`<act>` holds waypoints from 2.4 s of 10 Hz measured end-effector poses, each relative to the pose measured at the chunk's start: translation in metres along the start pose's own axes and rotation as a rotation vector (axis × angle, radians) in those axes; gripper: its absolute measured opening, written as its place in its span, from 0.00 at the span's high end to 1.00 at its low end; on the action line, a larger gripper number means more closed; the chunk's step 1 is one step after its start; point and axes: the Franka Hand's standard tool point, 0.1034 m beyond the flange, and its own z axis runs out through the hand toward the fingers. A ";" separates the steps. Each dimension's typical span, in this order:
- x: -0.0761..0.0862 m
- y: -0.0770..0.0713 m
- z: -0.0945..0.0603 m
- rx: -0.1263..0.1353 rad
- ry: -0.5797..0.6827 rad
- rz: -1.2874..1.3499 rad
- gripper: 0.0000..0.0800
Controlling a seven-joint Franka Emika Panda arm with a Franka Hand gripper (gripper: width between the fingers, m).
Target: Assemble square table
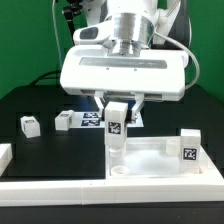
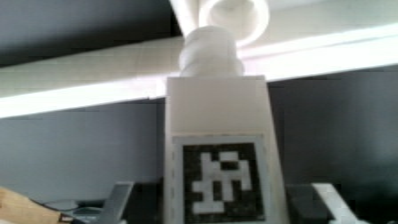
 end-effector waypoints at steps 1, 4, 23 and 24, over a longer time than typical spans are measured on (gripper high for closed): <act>-0.004 -0.001 0.003 -0.002 -0.008 -0.008 0.64; -0.002 -0.003 0.008 -0.004 -0.010 -0.028 0.64; -0.014 -0.009 0.029 -0.023 -0.020 -0.098 0.20; -0.014 -0.009 0.029 -0.023 -0.021 -0.101 0.19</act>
Offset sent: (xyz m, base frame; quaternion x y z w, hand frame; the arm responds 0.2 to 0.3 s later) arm 0.0168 0.0095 -0.0043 0.0178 0.0066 0.0143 0.9997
